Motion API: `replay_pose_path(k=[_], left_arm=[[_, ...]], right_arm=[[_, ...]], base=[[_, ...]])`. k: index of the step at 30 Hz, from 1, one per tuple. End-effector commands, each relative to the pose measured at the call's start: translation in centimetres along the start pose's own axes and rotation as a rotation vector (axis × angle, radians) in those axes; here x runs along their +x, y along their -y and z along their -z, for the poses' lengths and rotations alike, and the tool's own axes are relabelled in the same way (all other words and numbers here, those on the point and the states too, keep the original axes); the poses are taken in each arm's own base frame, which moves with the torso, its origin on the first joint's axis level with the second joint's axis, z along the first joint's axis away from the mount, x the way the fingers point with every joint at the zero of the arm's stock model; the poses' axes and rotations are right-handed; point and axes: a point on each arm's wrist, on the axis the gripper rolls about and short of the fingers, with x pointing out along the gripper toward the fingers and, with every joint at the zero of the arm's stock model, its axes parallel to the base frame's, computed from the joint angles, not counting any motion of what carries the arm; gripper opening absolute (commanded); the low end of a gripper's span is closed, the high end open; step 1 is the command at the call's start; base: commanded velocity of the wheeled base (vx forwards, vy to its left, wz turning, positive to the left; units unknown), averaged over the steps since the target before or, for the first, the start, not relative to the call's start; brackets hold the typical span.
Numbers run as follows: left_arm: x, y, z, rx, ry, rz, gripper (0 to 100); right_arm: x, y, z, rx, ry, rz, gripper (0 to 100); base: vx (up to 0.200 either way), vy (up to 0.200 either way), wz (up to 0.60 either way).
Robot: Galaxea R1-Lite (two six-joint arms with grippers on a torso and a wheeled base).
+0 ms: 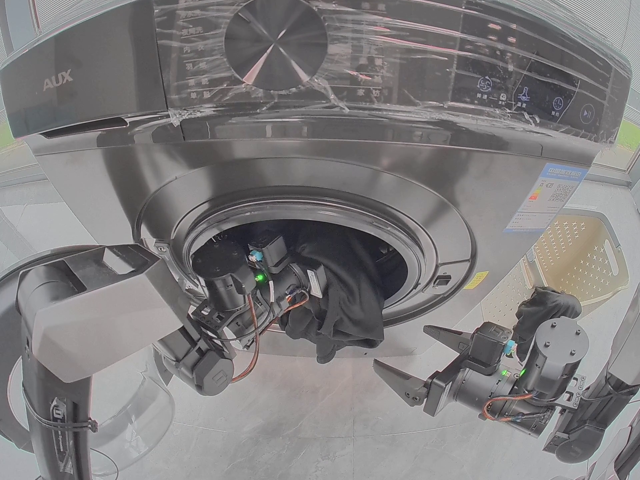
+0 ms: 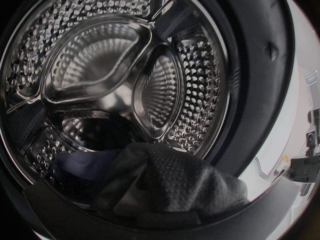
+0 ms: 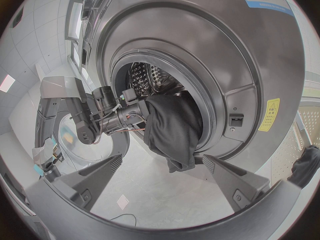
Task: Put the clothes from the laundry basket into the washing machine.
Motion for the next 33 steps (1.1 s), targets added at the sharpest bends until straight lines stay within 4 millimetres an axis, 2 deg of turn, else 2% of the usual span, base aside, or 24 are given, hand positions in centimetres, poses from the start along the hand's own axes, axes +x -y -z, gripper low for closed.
replay_pose_path(k=[1,5,6,15,16,22,26,33], left_arm=[[1.6,-1.9,1.1,0.001,-0.037,-0.045,0],[2.0,-2.5,1.0,0.001,-0.070,-0.059,0],[3.0,-3.0,0.8,0.001,-0.065,-0.068,0],[4.3,-3.5,2.1,0.005,-0.104,-0.076,0],[5.3,-3.9,1.7,0.008,-0.087,-0.083,0],[7.5,-5.0,0.8,0.005,-0.076,-0.156,0],[9.1,-6.2,0.2,0.012,-0.010,-0.198,0],[9.2,-6.8,-0.2,-0.006,-0.011,-0.228,0]], right_arm=[[0.1,-0.1,0.2,0.000,-0.006,-0.001,100],[0.1,-0.1,0.2,-0.002,-0.006,-0.001,100],[0.1,-0.1,0.2,-0.002,-0.006,-0.001,100],[0.0,-0.2,0.4,-0.005,-0.017,-0.009,100],[0.0,-0.3,0.6,-0.007,-0.027,-0.012,100],[0.1,-0.3,0.6,-0.007,-0.025,-0.012,100],[0.1,-0.3,0.6,-0.007,-0.025,-0.012,100],[0.1,-0.3,0.6,-0.008,-0.025,-0.011,100]], base=[[0.000,0.000,0.00],[0.000,0.000,0.00],[0.000,0.000,0.00],[0.000,0.000,0.00],[0.000,0.000,0.00],[0.000,0.000,0.00],[0.000,0.000,0.00],[0.000,0.000,0.00]])
